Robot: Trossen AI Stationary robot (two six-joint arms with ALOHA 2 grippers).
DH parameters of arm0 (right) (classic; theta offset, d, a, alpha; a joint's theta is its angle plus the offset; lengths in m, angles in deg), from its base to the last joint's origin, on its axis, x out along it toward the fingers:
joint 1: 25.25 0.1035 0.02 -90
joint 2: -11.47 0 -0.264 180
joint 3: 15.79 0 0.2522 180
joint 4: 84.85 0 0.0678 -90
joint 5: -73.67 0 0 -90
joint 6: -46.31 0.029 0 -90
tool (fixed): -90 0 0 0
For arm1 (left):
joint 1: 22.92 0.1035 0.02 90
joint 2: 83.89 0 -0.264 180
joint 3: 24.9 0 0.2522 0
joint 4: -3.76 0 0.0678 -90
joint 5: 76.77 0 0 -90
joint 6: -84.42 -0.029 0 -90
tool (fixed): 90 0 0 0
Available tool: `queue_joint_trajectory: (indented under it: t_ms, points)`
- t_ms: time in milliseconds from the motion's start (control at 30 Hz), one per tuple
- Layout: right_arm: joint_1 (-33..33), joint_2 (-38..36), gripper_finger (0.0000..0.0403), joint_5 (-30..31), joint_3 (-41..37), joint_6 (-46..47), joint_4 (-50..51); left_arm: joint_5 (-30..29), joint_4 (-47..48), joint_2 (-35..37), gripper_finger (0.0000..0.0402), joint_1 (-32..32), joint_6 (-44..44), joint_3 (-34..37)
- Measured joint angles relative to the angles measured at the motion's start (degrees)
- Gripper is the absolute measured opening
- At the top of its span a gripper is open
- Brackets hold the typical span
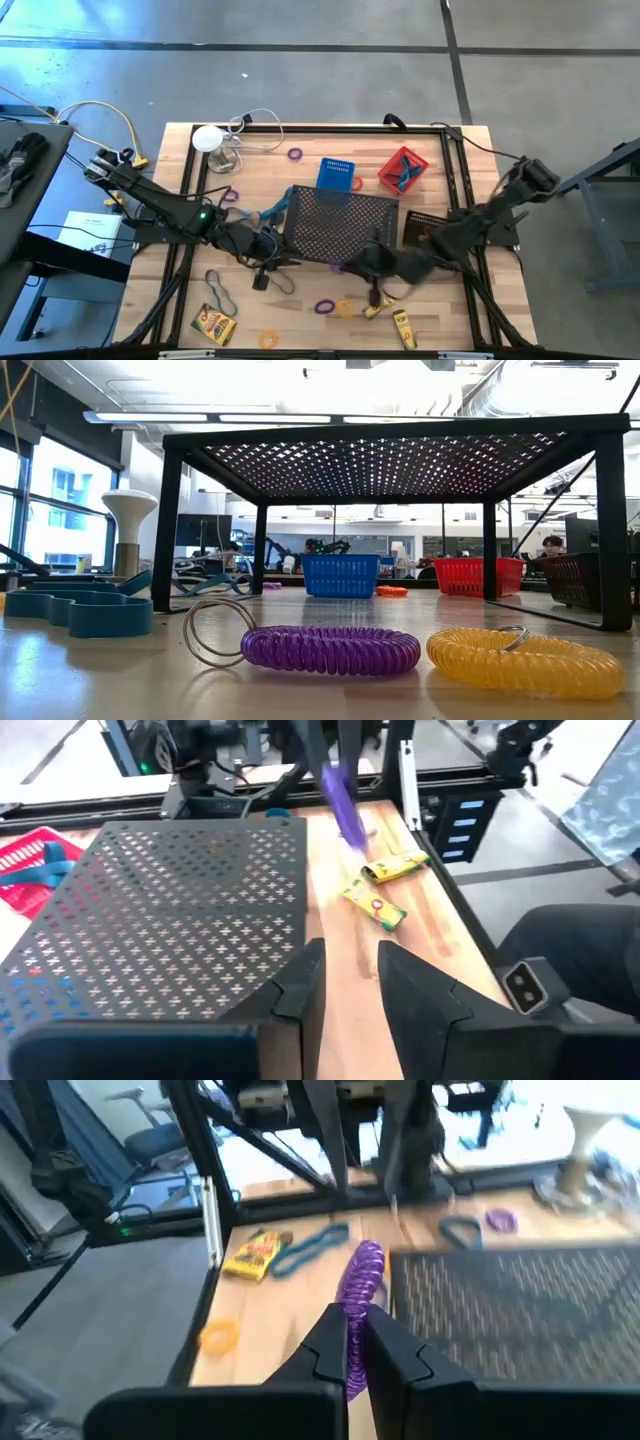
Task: Pick & Place Office Desk Supplies
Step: Put the purple spiral keychain into the black bin
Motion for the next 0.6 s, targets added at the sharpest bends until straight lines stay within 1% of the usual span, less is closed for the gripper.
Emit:
queue_joint_trajectory:
  t_ms: [67,133,233,367,467,600]
  points:
    - [4.4,-2.3,0.0004,4.2,0.0,6.6,6.1,0.0,0.3,0.0,0.0092,-0.6,1.7,0.0]
    - [8.5,-4.2,0.0004,7.0,0.0,14.2,12.4,0.0,1.2,0.0,0.0092,-1.1,2.5,0.0]
    - [13.9,-6.4,0.0004,9.0,0.0,26.9,21.6,0.0,3.2,0.0,0.0093,-1.9,2.9,0.0]
    - [19.4,-7.6,0.0003,10.6,0.0,49.5,39.5,1.2,6.5,0.0,0.0093,-2.5,7.4,0.0]
    - [20.5,-7.6,0.0003,10.4,-0.1,67.7,55.4,6.5,8.8,0.0,0.0093,-2.5,10.7,0.0]
    - [19.0,-7.0,0.0003,9.2,-0.1,88.7,75.8,17.0,12.2,0.3,0.0093,-2.5,14.5,0.0]
